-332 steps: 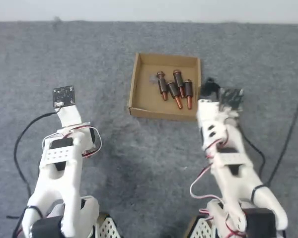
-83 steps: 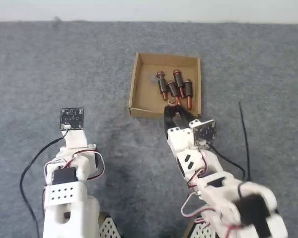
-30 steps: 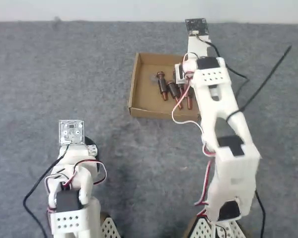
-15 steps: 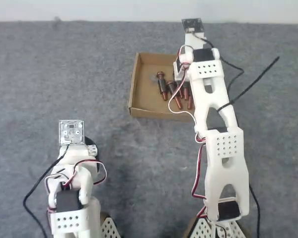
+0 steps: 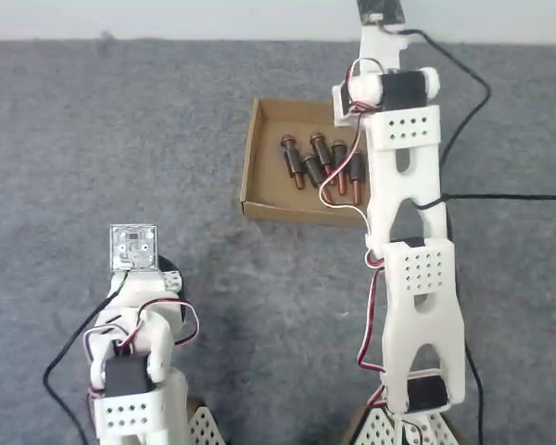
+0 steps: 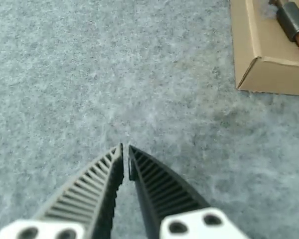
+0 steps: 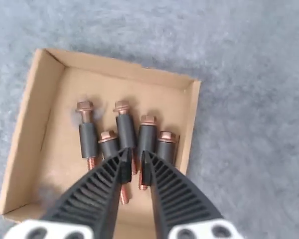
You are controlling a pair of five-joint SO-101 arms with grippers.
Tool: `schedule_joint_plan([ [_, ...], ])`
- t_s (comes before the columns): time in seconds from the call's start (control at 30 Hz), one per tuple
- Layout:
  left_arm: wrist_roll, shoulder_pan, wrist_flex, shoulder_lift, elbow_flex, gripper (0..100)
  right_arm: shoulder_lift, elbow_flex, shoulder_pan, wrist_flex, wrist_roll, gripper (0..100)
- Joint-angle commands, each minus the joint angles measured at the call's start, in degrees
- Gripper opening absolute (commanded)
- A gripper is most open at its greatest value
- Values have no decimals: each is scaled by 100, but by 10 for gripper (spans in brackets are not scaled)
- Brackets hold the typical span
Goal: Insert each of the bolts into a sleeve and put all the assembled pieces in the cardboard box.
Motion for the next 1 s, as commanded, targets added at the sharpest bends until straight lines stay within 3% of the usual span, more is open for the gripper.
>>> schedule_joint_plan([
  [0.0,-18,9,-158,-97,-57,12,-409,-237,321,268,-18,6],
  [0.3,-18,18,-176,-97,-57,12,-1288,1125,804,268,114,6],
  [0.97,-18,18,-176,-97,-57,12,-5613,7736,778,-189,299,6],
])
